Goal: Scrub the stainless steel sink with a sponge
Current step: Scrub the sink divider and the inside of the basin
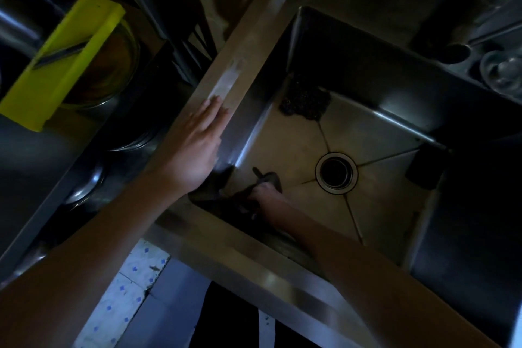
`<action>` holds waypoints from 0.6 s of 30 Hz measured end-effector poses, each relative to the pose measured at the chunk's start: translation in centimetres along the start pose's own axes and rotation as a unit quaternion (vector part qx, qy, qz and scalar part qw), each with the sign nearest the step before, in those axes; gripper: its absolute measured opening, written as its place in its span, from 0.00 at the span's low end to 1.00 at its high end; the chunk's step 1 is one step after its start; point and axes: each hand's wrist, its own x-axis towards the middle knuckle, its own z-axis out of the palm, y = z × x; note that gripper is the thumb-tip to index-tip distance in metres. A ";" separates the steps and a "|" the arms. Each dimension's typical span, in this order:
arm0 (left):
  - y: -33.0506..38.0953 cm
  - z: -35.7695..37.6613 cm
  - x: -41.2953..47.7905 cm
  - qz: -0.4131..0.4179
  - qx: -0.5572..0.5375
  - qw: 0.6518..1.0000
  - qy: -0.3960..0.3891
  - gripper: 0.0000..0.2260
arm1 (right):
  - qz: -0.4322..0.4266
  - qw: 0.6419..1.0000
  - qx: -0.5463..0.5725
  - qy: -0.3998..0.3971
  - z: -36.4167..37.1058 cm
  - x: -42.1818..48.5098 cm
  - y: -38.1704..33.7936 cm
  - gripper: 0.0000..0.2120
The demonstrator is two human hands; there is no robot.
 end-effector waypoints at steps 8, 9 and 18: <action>0.5 -0.6 -0.1 -0.008 -0.011 1.000 0.017 0.22 | 0.021 0.996 -0.084 -0.010 0.3 -5.6 3.0 0.20; 0.5 -0.7 -0.1 -0.011 -0.015 1.000 0.019 0.21 | 0.042 0.998 -0.041 -0.004 0.2 -5.5 3.3 0.19; 0.1 -1.8 0.6 -0.010 -0.051 0.998 0.024 0.18 | 0.199 0.891 0.310 0.267 -6.2 -1.1 3.5 0.18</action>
